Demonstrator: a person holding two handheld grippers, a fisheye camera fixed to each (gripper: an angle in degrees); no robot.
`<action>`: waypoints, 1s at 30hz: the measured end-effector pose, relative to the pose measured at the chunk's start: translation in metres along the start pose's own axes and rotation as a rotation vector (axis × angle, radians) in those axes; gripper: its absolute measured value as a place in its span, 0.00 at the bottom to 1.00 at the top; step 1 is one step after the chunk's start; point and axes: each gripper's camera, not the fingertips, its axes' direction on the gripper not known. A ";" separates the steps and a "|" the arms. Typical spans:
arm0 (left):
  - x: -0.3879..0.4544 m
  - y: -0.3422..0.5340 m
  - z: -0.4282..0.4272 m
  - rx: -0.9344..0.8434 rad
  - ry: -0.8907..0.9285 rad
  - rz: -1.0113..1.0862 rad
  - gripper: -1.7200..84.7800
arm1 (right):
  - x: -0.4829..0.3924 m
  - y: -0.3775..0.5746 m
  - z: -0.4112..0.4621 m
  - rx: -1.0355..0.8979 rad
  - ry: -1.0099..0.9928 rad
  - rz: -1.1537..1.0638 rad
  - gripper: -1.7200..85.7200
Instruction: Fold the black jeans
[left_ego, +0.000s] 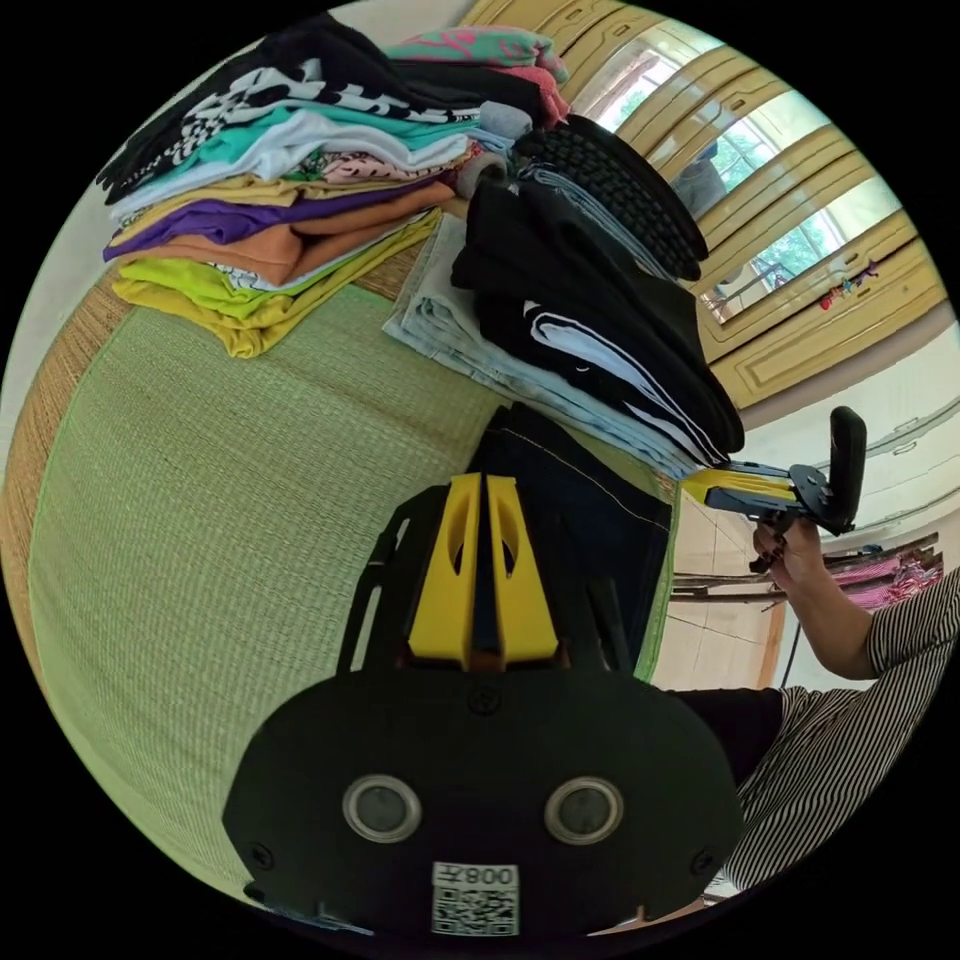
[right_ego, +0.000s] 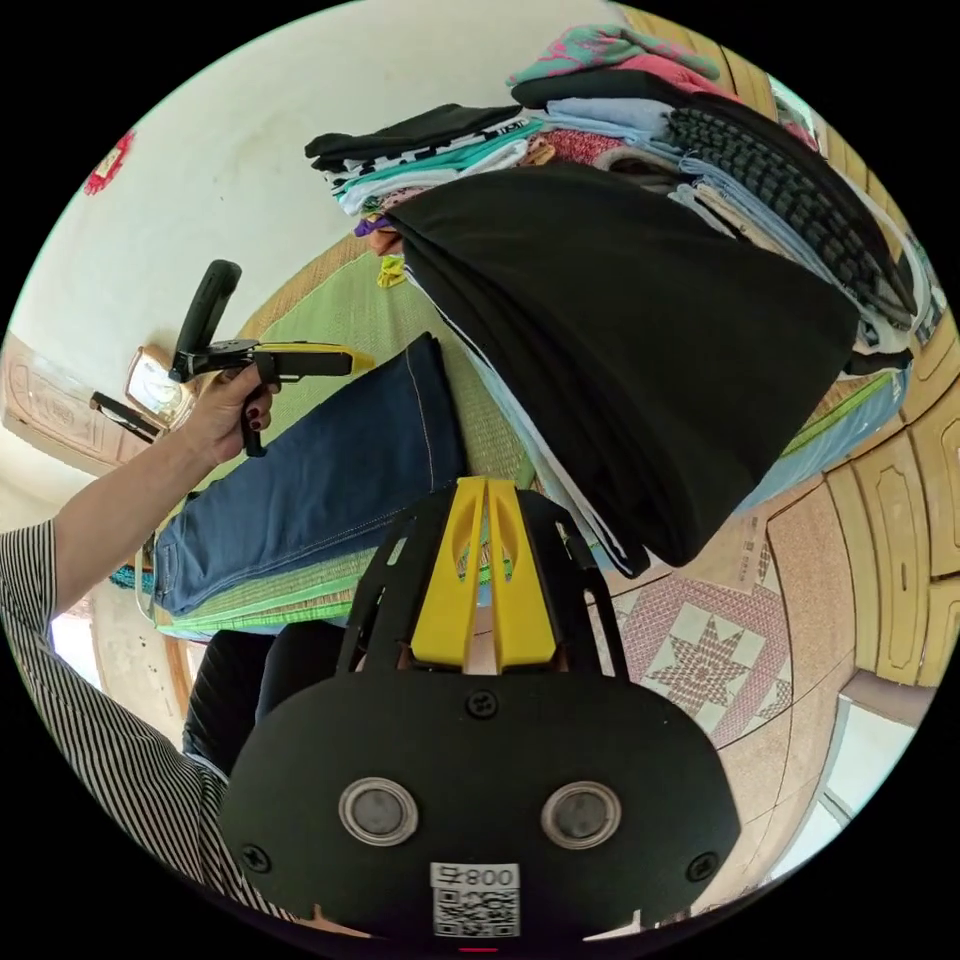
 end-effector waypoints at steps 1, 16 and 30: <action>-0.002 0.012 -0.006 0.030 0.008 -0.003 0.03 | -0.017 -0.003 -0.005 0.024 -0.003 -0.034 0.02; -0.047 0.278 -0.046 0.199 0.041 -0.259 0.02 | -0.173 -0.058 0.039 -0.147 0.067 -0.225 0.02; -0.135 0.585 -0.068 0.190 -0.097 -0.782 0.03 | -0.422 -0.106 0.067 -0.232 -0.125 -0.556 0.02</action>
